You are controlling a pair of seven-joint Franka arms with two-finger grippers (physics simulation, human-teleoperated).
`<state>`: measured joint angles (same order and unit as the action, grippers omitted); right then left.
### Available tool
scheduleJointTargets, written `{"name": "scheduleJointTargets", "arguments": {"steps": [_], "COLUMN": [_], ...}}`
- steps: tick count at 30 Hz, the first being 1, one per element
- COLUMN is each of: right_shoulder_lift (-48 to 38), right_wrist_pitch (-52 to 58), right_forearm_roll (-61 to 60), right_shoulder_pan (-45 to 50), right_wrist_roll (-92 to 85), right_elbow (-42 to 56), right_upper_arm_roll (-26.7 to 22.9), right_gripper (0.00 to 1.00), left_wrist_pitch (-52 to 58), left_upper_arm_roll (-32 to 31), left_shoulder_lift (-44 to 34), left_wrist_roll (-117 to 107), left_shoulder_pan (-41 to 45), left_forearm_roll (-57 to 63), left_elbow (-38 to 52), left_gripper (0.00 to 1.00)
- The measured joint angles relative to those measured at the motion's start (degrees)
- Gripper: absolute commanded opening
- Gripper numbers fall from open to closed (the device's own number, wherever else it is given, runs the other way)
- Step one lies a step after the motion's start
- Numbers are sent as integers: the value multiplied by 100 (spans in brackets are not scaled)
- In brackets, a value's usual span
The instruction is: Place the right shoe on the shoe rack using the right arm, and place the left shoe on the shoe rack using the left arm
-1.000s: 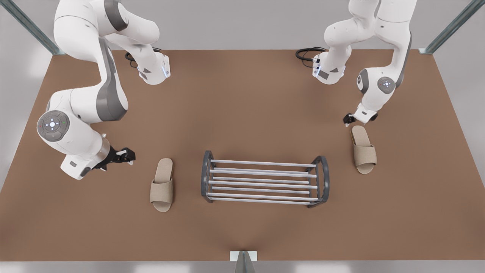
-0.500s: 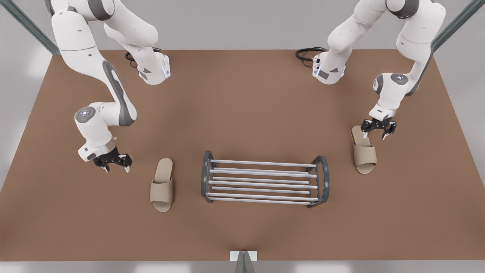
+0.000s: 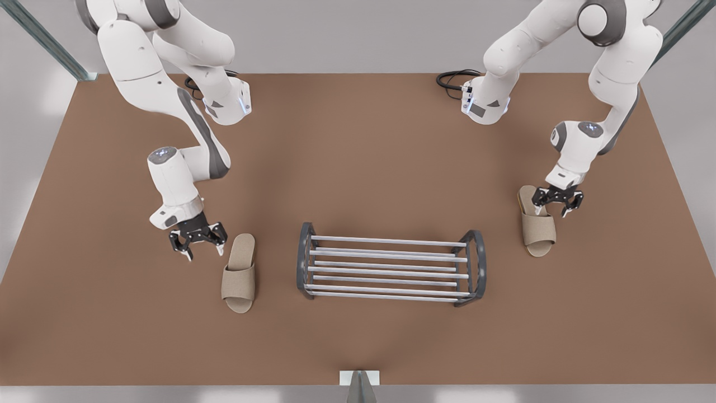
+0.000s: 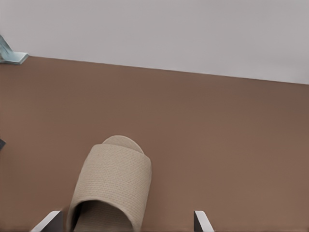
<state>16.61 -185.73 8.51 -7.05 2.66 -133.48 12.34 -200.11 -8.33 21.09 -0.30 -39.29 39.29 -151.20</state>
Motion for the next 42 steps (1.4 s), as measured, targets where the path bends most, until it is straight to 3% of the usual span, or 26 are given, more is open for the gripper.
{"name": "scheduleJointTargets", "arguments": {"steps": [6, 7, 8, 10, 13, 17, 21, 32, 36, 42], "right_shoulder_lift": [49, 78, 144, 274, 433, 691, 773, 1036, 1128, 1087], "right_wrist_pitch": [177, 194, 208, 231, 254, 271, 276, 279, 278, 260], "right_forearm_roll": [-8, -10, -14, -22, -28, -37, -43, -47, -31, -50], "right_shoulder_pan": [134, 139, 144, 153, 134, 130, 221, 251, 245, 401], "right_wrist_roll": [-26, -29, -32, -38, -45, -53, -53, -36, -32, 8], "right_elbow": [9, 28, 70, 171, 299, 530, 576, 822, 889, 827], "right_upper_arm_roll": [-9, -12, -13, -14, -29, -108, -133, -306, -383, -398], "right_gripper": [100, 100, 100, 100, 100, 100, 100, 100, 100, 100], "left_wrist_pitch": [-14, -15, -17, -18, -19, -19, -20, 25, 489, 2009], "left_upper_arm_roll": [-14, -15, -12, -12, -13, -17, -24, -409, -1116, -2354], "left_shoulder_lift": [137, 153, 162, 168, 163, 162, 162, 31, -339, -350], "left_wrist_roll": [0, 0, 0, 0, 0, -1, -6, -190, -456, -954], "left_shoulder_pan": [0, 0, 0, -4, -16, -26, -26, -20, -49, -53], "left_forearm_roll": [-43, -45, -47, -65, -119, -195, -242, -236, -229, -259], "left_elbow": [162, 174, 180, 185, 190, 202, 244, 688, 1142, 2765], "left_gripper": [97, 92, 79, 64, 53, 46, 29, 23, 23, 23]}}
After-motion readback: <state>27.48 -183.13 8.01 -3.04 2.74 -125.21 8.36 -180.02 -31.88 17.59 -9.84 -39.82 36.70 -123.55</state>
